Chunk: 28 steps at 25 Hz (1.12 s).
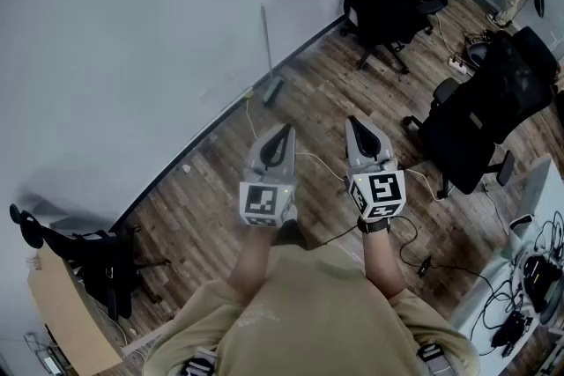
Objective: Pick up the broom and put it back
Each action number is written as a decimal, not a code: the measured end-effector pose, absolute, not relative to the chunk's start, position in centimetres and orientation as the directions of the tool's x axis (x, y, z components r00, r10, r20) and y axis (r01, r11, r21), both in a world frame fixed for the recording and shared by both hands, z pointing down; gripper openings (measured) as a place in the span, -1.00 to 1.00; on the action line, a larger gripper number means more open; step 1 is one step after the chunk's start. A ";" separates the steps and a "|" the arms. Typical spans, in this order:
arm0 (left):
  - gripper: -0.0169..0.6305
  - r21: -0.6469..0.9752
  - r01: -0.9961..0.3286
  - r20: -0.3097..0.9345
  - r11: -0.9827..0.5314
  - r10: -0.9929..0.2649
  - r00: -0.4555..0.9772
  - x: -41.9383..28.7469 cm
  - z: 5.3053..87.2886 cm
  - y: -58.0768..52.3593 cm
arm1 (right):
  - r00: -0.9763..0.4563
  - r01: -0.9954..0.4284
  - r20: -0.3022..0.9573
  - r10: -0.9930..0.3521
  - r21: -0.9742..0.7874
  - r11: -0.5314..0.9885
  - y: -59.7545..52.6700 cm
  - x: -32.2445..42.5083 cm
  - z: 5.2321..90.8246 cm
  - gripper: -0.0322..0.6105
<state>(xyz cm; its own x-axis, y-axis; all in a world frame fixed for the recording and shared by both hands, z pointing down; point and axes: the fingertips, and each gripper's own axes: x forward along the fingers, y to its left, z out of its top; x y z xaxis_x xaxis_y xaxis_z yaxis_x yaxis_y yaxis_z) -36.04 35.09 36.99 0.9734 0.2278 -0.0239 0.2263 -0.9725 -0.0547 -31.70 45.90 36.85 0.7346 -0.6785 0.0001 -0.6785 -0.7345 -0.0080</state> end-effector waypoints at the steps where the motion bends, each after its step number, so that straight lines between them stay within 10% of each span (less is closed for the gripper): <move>1: -0.95 -0.055 0.229 -0.021 -0.972 0.230 0.973 -35.5 37.0 34.1 | 0.730 -0.683 0.000 -0.683 -0.010 -0.730 44.6 -31.2 36.9 -0.89; 28: -0.95 0.097 0.051 0.076 -0.994 0.059 0.995 -16.7 43.1 10.8 | 0.553 -0.813 0.174 -0.815 -0.102 -0.573 18.5 -11.4 44.4 -0.89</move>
